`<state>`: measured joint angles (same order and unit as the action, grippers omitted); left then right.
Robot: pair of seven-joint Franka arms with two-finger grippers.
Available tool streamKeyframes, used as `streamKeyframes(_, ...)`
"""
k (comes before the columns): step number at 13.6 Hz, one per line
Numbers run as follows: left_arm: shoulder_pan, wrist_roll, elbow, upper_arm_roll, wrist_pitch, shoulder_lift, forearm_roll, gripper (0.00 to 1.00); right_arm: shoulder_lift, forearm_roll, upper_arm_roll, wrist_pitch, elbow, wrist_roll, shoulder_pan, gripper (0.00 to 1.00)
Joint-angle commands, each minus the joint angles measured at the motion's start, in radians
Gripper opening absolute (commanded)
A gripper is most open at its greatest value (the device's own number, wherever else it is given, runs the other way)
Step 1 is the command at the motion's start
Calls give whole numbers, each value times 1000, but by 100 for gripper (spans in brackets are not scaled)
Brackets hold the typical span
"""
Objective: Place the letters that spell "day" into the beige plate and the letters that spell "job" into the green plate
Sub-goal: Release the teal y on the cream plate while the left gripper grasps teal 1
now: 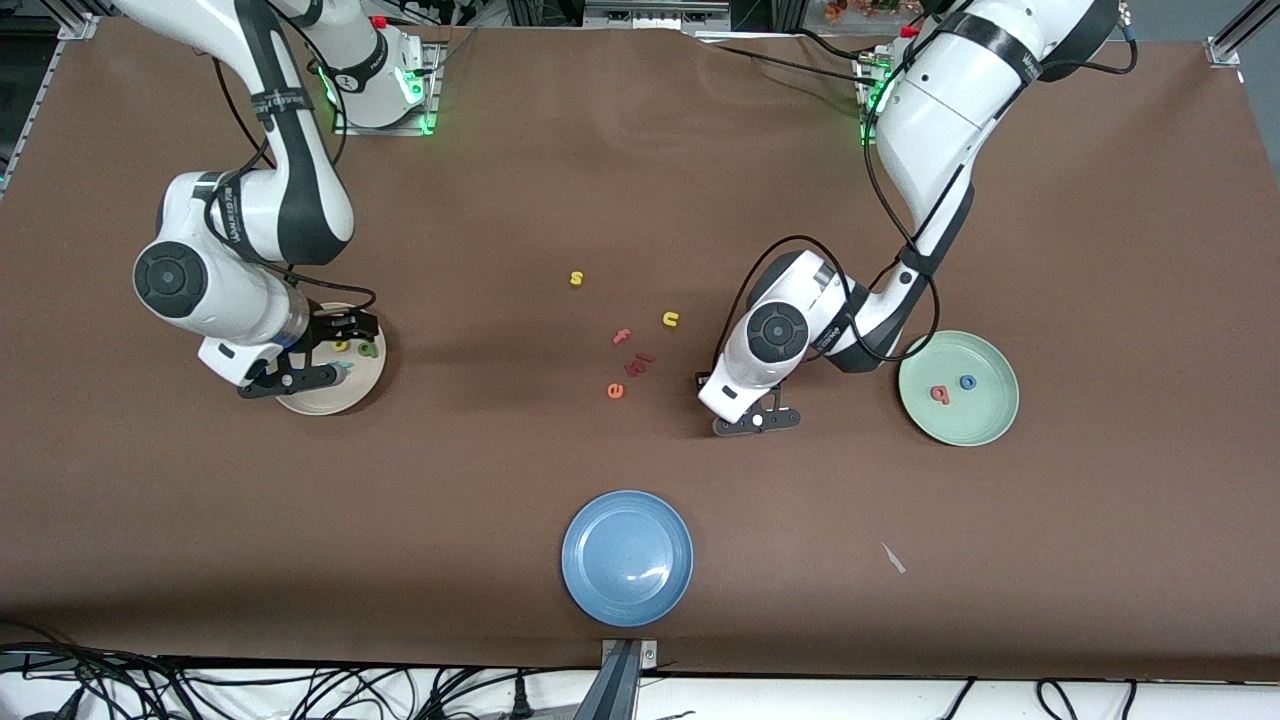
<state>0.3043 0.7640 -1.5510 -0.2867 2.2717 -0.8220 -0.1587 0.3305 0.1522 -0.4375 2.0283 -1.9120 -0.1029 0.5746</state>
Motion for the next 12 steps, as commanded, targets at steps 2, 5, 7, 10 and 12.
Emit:
streamKeyframes(2, 4, 12, 25, 6, 15, -20, -41, 47, 2, -14, -1, -112, 73, 121, 45, 100)
streamKeyframes(5, 7, 11, 25, 17, 22, -20, -41, 46, 5, -14, 0, -196, 134, 164, 71, 100)
streamKeyframes(7, 7, 8, 38, 26, 22, -20, -42, 46, -8, -17, 55, -239, 162, 247, 64, 100)
streamKeyframes(10, 9, 5, 40, 27, 22, -20, -42, 44, -57, -86, 239, -256, 172, 345, -62, 100)
streamKeyframes(12, 10, 5, 40, 27, 22, -20, -42, 44, -102, -106, 394, -281, 168, 350, -207, 100)
